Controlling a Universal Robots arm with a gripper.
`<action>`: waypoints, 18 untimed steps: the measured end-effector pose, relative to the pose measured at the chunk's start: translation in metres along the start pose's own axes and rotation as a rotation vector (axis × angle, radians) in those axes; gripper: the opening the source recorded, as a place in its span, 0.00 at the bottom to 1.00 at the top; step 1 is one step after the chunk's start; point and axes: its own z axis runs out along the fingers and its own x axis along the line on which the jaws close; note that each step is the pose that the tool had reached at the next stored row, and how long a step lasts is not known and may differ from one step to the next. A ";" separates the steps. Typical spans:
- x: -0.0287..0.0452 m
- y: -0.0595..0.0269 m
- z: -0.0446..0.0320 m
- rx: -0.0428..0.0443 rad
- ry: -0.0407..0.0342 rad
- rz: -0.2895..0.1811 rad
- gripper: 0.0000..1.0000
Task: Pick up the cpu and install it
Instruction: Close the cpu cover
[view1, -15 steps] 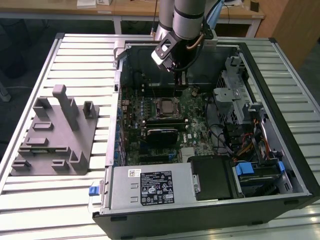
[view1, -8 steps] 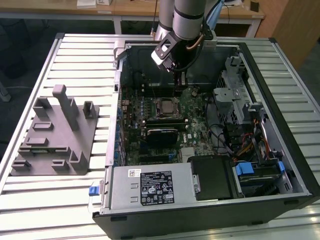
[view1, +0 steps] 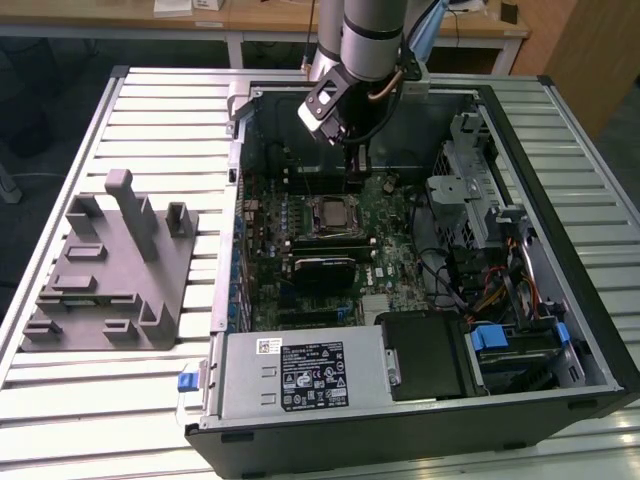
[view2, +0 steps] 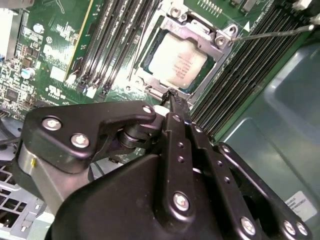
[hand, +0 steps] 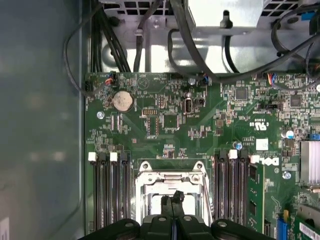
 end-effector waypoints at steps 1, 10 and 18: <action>0.0000 -0.0016 0.0002 -0.0009 0.0001 0.000 0.11; -0.0002 -0.0117 0.0053 -0.0058 0.0002 0.000 0.11; -0.0002 -0.0206 0.0100 -0.0085 0.0019 0.000 0.11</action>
